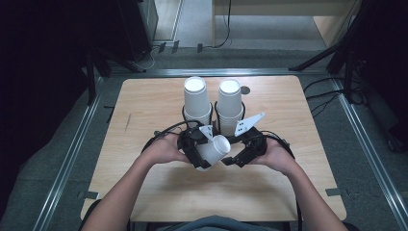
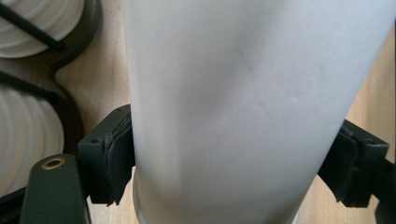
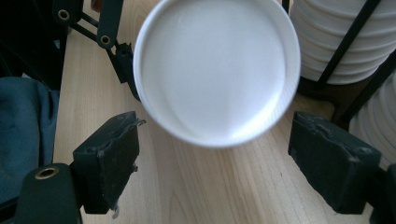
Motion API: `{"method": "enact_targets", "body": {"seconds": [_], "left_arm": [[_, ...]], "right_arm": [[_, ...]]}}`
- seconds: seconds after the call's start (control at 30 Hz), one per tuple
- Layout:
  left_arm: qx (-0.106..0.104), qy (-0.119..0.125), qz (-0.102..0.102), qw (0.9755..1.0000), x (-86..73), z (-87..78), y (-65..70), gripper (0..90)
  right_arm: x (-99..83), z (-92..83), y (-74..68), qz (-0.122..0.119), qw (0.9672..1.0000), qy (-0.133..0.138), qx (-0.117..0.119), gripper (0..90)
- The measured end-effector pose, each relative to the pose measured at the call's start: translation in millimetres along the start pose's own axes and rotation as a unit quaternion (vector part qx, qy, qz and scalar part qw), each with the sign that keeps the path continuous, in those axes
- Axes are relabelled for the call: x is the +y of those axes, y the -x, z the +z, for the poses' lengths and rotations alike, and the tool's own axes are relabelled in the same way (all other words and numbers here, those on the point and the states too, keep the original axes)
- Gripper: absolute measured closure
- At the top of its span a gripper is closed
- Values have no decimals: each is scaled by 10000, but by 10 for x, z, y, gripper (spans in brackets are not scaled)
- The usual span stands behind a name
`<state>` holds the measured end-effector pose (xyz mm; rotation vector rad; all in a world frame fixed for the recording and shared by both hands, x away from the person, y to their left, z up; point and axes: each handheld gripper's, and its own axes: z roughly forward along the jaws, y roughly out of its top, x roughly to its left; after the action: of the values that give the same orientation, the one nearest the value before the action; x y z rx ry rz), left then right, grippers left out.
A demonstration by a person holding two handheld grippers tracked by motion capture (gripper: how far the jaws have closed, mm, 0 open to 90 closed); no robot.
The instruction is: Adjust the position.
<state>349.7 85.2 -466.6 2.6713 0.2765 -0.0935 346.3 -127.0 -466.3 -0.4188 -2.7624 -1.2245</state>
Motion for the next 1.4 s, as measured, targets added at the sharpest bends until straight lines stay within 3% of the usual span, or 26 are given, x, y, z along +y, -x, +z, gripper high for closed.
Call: {"method": "enact_targets", "body": {"seconds": [0.33,0.43,0.63,0.77,0.9,1.0,1.1,1.13,1.2,1.23,1.4], "left_arm": [[-230,-246,215,9992,53,125,70,164],[-215,-276,252,9991,56,124,82,160],[-182,-273,313,9990,45,127,79,139],[-86,-54,298,9995,28,108,99,128],[24,281,71,9996,20,51,67,4],[121,411,80,9991,4,25,62,0],[177,575,6,9982,-26,-9,47,0],[127,742,-79,9971,-48,-26,37,0],[102,792,-111,9967,-58,-40,31,0],[80,944,-176,9953,-78,-66,19,0],[47,1133,-236,9933,-118,-112,9,0]], "right_arm": [[60,113,-47,-218,9994,-155,209,179],[71,139,-57,-283,9990,-220,275,231],[82,147,-57,-268,9988,-299,273,241],[81,137,-52,-251,9988,-282,304,242],[78,101,-44,-251,9993,-232,170,244],[68,75,-40,-217,9995,-192,131,244],[63,48,-35,-169,9997,-147,94,243],[55,18,-22,-171,9998,-54,77,243],[53,6,-23,-161,9998,-39,73,243],[48,-23,-19,-155,9999,2,50,243],[33,-100,-7,-75,9999,132,-4,243]]}}
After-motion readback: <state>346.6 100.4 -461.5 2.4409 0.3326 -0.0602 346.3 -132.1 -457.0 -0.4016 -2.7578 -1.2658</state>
